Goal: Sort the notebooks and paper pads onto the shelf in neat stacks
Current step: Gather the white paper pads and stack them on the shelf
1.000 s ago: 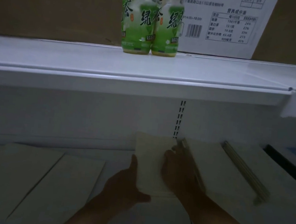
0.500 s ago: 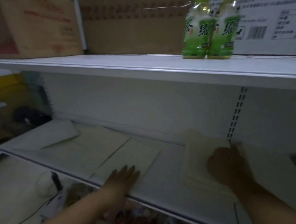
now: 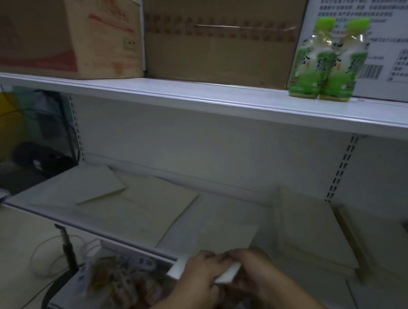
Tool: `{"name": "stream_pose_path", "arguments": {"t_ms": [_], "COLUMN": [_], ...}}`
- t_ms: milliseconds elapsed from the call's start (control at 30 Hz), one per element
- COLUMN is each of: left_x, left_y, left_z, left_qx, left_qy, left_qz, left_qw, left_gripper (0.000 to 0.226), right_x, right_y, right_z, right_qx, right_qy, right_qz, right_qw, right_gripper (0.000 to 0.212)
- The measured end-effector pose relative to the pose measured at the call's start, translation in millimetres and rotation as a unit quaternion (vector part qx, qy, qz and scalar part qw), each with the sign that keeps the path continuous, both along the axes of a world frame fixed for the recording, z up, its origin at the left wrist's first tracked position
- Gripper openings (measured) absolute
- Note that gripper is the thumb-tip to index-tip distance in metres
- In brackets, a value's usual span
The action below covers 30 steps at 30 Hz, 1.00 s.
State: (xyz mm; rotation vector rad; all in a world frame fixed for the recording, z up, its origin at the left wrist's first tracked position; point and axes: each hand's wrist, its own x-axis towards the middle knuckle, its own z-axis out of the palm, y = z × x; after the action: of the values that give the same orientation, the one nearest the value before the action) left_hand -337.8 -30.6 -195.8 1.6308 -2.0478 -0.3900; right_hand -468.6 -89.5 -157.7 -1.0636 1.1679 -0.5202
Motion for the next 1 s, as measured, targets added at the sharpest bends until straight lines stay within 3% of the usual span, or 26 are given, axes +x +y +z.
{"name": "stream_pose_path", "arguments": {"t_ms": [100, 167, 233, 300, 367, 433, 500, 600, 633, 733, 867, 1000], "left_x": [31, 63, 99, 133, 159, 178, 195, 220, 228, 249, 274, 296], "left_y": [12, 21, 33, 41, 53, 63, 67, 71, 72, 75, 81, 82], "left_z": [25, 42, 56, 60, 61, 53, 42, 26, 22, 14, 17, 30], "left_qx": [0.004, -0.003, -0.025, 0.09, 0.239, 0.291, 0.276, 0.215, 0.205, 0.181, 0.171, 0.15], "left_qy": [0.096, 0.201, 0.291, 0.44, 0.565, 0.616, 0.629, 0.637, 0.634, 0.637, 0.649, 0.653], "left_qz": [0.0, 0.059, 0.143, 0.153, 0.14, 0.136, 0.156, 0.19, 0.197, 0.229, 0.261, 0.279], "left_qw": [0.995, 0.978, 0.946, 0.88, 0.777, 0.719, 0.71, 0.716, 0.719, 0.713, 0.694, 0.688], "left_gripper": [0.064, 0.066, 0.063, 0.038, 0.017, 0.024, 0.022, 0.024, 0.026, 0.031, 0.037, 0.038], "right_x": [23, 40, 57, 77, 101, 123, 143, 168, 175, 182, 180, 184], "right_y": [8, 9, 8, 11, 16, 24, 30, 28, 20, -29, -103, -152], "right_z": [6, 13, 15, 15, 11, 6, -1, -7, -6, -9, -25, -40], "right_qx": [-0.097, -0.16, -0.165, -0.145, -0.145, -0.135, -0.128, -0.168, -0.201, -0.337, -0.387, -0.366], "right_qy": [-0.026, -0.045, -0.071, -0.095, -0.093, -0.103, -0.093, -0.012, 0.032, 0.194, 0.359, 0.41], "right_qz": [-0.018, -0.035, -0.025, 0.005, 0.033, 0.059, 0.09, 0.115, 0.096, 0.038, 0.087, 0.095], "right_qw": [0.995, 0.986, 0.983, 0.985, 0.984, 0.984, 0.983, 0.979, 0.974, 0.921, 0.845, 0.83], "right_gripper": [0.019, 0.024, 0.027, 0.028, 0.031, 0.035, 0.041, 0.014, 0.019, 0.016, 0.059, 0.074]}}
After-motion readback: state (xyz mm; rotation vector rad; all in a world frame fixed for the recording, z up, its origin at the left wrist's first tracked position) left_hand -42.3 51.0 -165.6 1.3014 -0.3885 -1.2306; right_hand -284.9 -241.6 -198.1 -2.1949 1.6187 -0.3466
